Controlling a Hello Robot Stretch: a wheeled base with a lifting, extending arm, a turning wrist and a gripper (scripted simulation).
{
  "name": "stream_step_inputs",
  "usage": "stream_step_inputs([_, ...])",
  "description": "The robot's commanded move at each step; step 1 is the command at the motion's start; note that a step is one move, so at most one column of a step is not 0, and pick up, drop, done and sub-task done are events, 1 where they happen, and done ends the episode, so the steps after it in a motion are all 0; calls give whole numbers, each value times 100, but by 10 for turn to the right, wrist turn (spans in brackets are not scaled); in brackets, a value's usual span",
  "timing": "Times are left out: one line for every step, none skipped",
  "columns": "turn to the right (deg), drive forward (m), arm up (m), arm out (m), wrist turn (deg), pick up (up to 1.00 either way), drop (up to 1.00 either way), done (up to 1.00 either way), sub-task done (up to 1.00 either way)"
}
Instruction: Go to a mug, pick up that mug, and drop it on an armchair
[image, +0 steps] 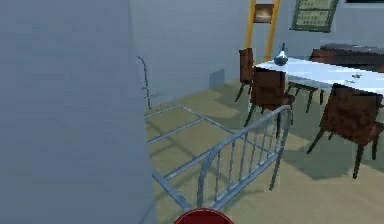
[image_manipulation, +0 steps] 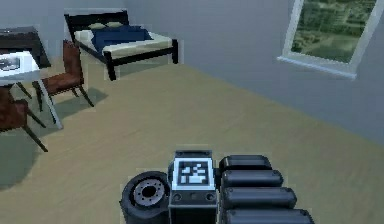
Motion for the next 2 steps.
stream_step_inputs([450, 0, 0, 0, 0, 0, 0, 0, 0])
stream_step_inputs([60, 0, 0, 0, 0, 0, 0, 0, 0])
